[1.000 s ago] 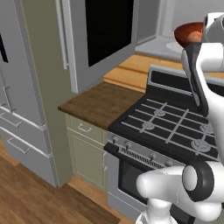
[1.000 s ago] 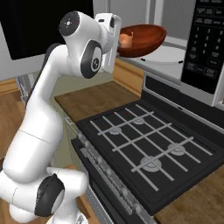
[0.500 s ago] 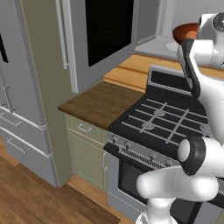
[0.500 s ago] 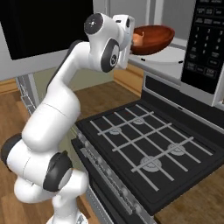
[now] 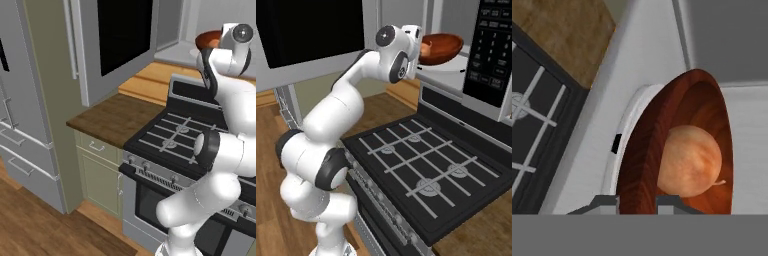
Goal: Pick the onion from the sink and place it in the bowl. Then pick the bowl and place it in the microwave. Then close the microwave door and press the start button.
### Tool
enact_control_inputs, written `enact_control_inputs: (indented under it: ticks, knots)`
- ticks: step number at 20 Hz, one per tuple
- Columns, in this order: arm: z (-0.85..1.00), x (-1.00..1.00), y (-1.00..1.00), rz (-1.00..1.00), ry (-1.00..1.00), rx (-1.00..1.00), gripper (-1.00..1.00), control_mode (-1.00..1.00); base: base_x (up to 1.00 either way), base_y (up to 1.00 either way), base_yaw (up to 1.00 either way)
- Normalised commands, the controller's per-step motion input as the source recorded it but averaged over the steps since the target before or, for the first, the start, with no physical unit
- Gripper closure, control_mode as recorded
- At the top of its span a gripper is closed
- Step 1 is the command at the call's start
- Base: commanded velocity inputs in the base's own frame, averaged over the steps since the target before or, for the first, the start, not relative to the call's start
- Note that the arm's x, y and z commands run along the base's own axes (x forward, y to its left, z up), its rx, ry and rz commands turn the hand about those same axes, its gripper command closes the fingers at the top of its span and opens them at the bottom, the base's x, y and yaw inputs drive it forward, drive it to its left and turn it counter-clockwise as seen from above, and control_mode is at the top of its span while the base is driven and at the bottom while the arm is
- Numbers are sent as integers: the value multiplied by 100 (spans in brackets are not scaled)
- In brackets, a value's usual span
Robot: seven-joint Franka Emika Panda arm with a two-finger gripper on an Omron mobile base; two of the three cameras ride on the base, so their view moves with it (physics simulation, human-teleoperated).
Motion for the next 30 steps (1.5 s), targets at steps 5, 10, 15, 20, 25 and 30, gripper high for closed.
enact_control_inputs:
  ticks: [5,10,15,20,25,30]
  knots:
    - [-9,47,-25,0,2,0,100,-100,0,0,0]
    - [-14,48,-21,0,10,0,100,-100,0,0,0]
    - [-18,32,-10,0,9,-1,-100,-100,0,0,0]
    - [-13,2,6,0,-1,0,-100,-100,0,0,0]
    - [-37,-6,24,0,-33,0,-100,-100,0,0,0]
    - [-23,-20,37,0,-39,0,-100,-100,0,0,0]
